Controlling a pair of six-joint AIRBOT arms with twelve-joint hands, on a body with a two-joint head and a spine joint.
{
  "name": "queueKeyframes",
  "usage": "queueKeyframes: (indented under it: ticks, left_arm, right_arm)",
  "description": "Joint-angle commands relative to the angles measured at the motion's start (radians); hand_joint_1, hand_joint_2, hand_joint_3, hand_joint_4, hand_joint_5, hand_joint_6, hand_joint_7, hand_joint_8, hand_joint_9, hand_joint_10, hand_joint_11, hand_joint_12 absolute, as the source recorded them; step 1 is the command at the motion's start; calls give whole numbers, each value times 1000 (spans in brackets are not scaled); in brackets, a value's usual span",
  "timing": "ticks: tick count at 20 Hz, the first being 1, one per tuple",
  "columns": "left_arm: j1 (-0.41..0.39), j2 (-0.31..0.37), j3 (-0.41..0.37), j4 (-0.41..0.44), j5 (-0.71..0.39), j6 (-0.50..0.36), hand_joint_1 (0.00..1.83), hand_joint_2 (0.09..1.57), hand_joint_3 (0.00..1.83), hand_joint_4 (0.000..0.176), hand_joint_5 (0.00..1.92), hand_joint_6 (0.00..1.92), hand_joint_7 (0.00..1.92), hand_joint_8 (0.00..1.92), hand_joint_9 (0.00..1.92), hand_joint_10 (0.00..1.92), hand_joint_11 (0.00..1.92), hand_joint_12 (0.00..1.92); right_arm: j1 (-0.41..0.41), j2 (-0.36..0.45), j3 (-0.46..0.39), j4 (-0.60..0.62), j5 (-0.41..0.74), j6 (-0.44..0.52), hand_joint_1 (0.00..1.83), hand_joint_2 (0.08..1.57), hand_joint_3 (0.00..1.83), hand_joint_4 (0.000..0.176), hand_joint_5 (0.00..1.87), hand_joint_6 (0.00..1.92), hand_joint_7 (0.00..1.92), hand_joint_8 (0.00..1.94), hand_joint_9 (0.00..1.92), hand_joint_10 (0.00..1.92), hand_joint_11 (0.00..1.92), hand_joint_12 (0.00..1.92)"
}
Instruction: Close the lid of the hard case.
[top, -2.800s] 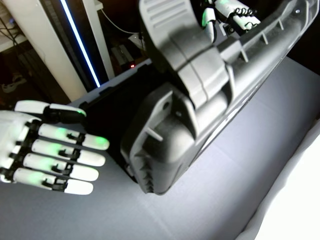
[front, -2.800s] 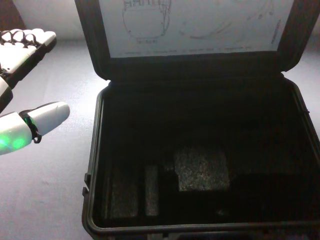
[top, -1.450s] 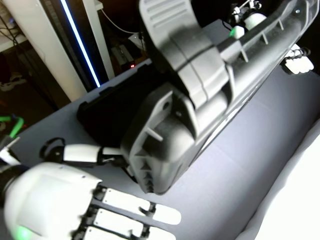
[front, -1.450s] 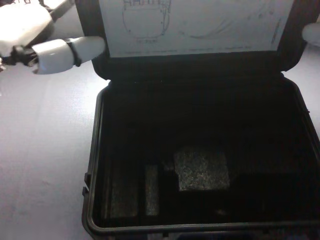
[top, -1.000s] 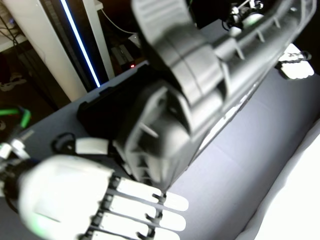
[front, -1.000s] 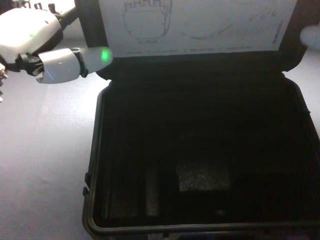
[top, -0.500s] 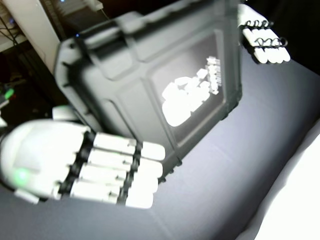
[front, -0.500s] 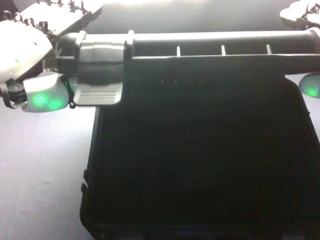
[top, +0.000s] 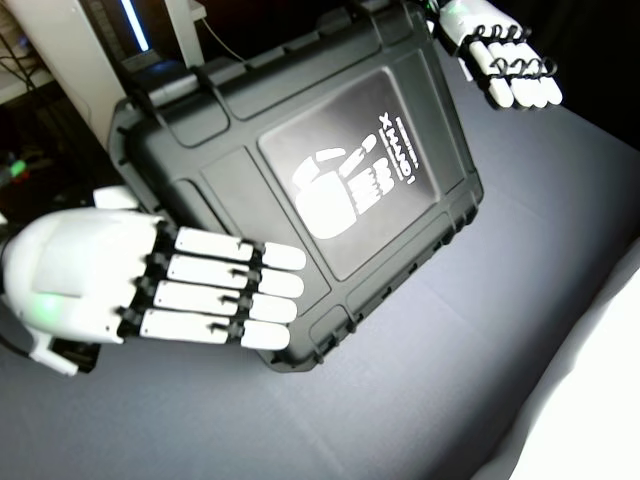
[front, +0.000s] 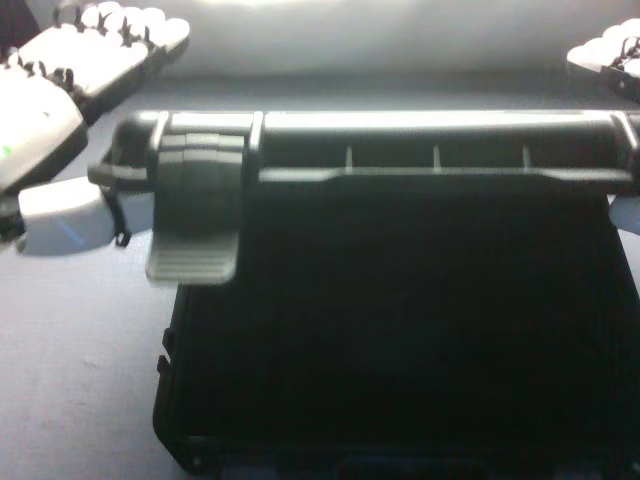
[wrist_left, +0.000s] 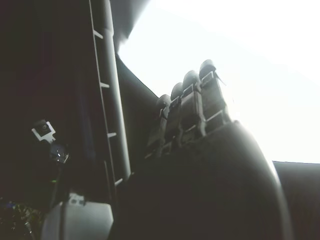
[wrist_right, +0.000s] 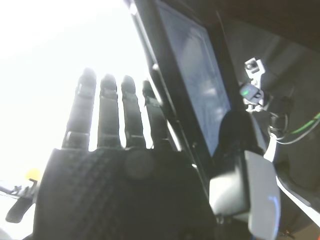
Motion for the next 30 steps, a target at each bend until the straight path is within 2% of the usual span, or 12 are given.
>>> queueKeyframes:
  ticks: [1,6,11,19,21,22,23,24,25,26,28,30]
  left_arm:
    - [2,14,-3,-31,-149,-6,0,1252,24,0,0,0,0,0,0,0,16,7]
    - [128,39,-36,-50,-173,-64,4,1299,7,0,0,0,0,0,0,0,23,10]
    - [234,84,-79,-76,-188,-67,2,1268,0,0,0,0,0,0,0,0,0,0]
    - [390,135,-136,-167,-313,-58,130,1269,0,0,0,0,0,0,0,0,0,1]
    - [426,142,-146,-190,-352,-58,56,1254,0,0,0,0,0,0,0,0,0,0]
    - [440,148,-153,-199,-372,-58,30,1246,0,0,0,0,0,0,0,0,0,0]
    - [453,154,-159,-206,-387,-58,36,1240,0,0,0,0,0,0,0,0,0,0]
    - [466,158,-163,-218,-412,-58,39,1236,0,0,0,0,0,0,0,0,0,0]
    - [475,158,-164,-227,-432,-58,39,1236,0,0,0,0,0,0,0,0,0,0]
    - [477,159,-162,-229,-439,-58,14,1197,0,0,0,0,0,0,0,0,15,7]
    - [468,154,-153,-230,-449,-58,62,1184,0,0,3,1,0,0,0,0,2,1]
    - [445,133,-140,-237,-477,-58,80,1232,3,0,28,9,6,2,10,4,38,18]
  right_arm:
    - [-1,11,-4,34,137,15,75,1187,11,0,82,0,87,0,59,4,60,22]
    - [-83,16,-25,69,169,33,98,1189,3,0,75,0,80,0,69,2,83,31]
    - [-155,57,-52,95,176,41,136,1213,7,0,74,5,67,7,51,4,78,28]
    - [-330,133,-93,212,273,27,171,1166,0,0,70,3,56,1,49,3,67,22]
    - [-343,140,-95,228,293,25,147,1150,0,0,76,4,53,0,56,5,69,22]
    - [-344,144,-97,229,295,22,83,1132,0,47,72,1,53,0,44,0,45,11]
    - [-344,148,-98,229,295,19,75,1135,0,49,70,0,53,0,41,0,45,11]
    - [-344,152,-99,230,295,15,80,1145,0,30,69,0,50,0,34,0,49,13]
    - [-344,153,-100,234,300,12,80,1145,0,30,69,0,50,0,34,0,49,13]
    - [-344,153,-99,237,308,7,142,1164,4,0,71,1,48,3,25,6,41,9]
    - [-344,147,-94,240,337,3,129,1173,7,6,77,3,65,9,36,9,45,11]
    - [-341,113,-83,249,390,3,104,1161,1,36,73,0,59,3,33,5,62,18]
